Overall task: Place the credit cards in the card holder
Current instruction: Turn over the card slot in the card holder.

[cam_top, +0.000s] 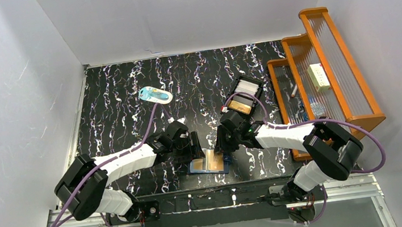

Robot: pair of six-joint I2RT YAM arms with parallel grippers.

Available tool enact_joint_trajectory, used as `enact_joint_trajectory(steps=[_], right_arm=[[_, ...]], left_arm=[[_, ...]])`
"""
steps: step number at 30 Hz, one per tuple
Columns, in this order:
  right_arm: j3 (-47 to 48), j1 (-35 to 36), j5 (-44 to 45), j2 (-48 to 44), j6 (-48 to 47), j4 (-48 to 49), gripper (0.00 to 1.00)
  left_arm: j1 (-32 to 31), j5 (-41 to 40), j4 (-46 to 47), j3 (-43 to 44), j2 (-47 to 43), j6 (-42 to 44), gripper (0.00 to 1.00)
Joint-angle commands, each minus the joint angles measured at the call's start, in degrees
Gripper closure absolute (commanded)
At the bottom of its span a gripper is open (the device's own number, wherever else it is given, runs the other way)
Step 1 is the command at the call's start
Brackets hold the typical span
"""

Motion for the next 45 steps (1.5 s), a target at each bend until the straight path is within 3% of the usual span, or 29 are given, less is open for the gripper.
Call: enact_joint_trajectory(steps=[1, 26, 45], right_arm=[[-1.3, 0.2, 1.8, 1.5, -0.6, -1.7, 0.72], [0.2, -0.1, 3.8, 0.3, -2.2, -2.8, 0.72], [1.2, -9.9, 8.1, -8.0, -8.1, -7.3, 0.71]], left_arm=[[0.3, 1.7, 1.4, 0.0, 1.1, 0.0, 0.37], [0.2, 12.7, 10.1, -0.4, -5.1, -6.0, 0.37], [-1.1, 19.0, 19.7, -0.7, -0.8, -8.4, 0.38]])
